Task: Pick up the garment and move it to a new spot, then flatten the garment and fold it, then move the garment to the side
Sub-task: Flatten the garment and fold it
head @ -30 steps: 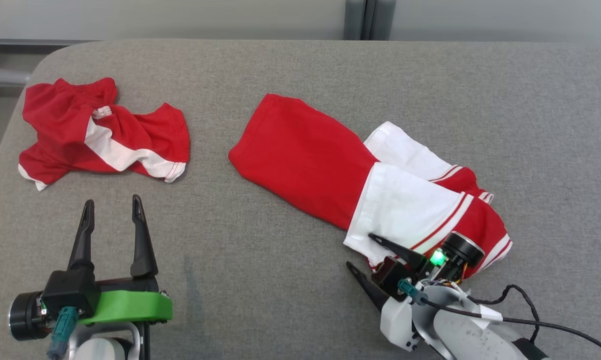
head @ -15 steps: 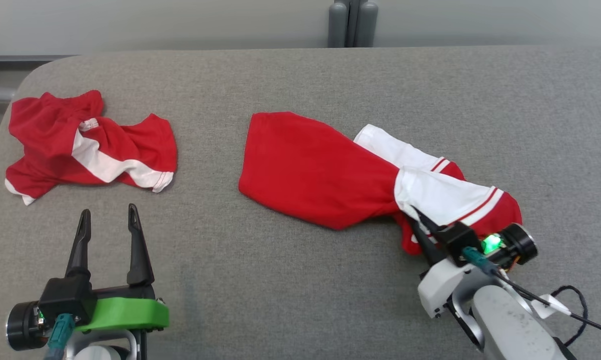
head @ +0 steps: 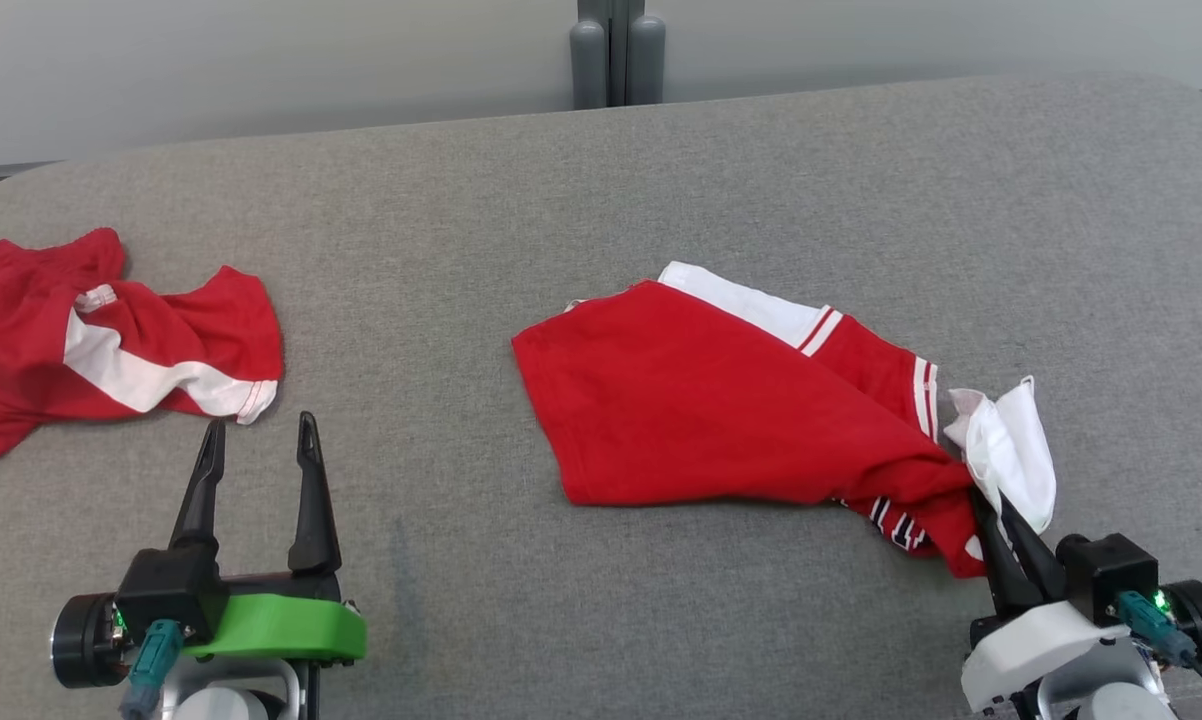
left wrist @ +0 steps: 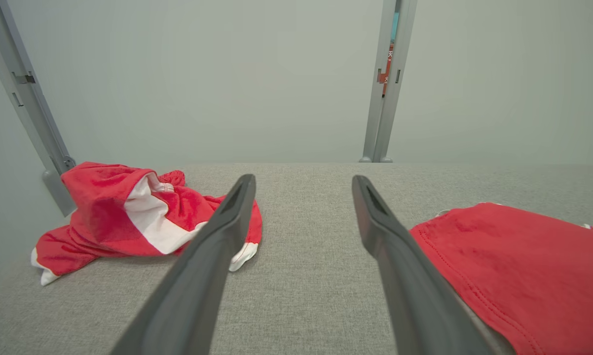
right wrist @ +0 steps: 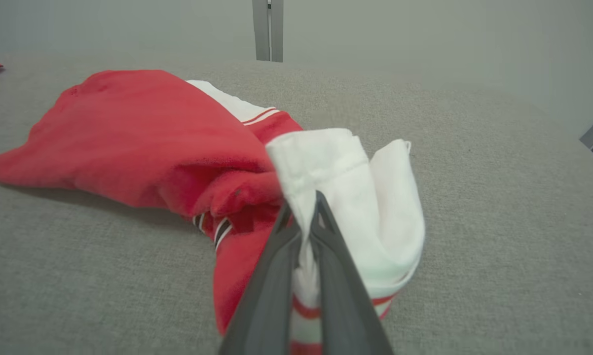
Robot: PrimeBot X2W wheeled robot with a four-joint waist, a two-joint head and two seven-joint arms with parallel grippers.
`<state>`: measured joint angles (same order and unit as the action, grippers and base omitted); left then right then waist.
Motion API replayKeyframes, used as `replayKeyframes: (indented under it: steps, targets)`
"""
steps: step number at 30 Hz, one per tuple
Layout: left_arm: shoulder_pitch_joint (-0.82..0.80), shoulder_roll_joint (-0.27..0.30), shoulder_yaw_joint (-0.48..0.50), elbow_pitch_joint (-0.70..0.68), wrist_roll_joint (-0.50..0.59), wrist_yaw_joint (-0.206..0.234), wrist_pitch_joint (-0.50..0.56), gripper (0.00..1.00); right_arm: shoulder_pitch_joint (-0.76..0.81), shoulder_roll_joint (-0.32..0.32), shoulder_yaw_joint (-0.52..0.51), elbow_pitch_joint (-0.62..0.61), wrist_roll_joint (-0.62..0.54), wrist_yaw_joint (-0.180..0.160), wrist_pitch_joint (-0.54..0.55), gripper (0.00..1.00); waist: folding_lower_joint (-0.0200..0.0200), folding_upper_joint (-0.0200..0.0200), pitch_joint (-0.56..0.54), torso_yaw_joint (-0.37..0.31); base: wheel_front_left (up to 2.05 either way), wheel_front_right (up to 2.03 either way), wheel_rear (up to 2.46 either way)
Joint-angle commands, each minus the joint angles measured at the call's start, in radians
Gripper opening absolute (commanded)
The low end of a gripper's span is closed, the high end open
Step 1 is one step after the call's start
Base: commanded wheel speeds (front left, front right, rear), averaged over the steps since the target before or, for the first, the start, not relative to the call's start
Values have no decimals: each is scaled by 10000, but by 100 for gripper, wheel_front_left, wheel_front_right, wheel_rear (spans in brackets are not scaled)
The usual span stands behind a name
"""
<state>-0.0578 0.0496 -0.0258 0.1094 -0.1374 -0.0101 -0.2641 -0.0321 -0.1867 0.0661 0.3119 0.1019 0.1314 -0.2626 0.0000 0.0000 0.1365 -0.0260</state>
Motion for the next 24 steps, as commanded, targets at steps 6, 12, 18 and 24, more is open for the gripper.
replayKeyframes:
  steps: [6,12,18,24]
  targets:
    - [-19,18,57,38,-19,-64,-1,100,682,377,-323,-1489,555,-14,-29,100,0,0,-17,-184,0,0,0]
    - [-141,20,58,8,-4,-56,-1,100,557,319,-505,-2792,624,-13,-30,100,0,0,62,-221,0,0,0]
    - [-290,19,12,17,-35,8,0,100,-950,-285,59,-2525,481,-13,67,100,0,0,221,-197,0,0,0]
    - [-534,19,-48,6,7,-34,0,100,-3500,-959,1113,-1346,651,-13,1267,100,0,0,523,0,0,0,0]
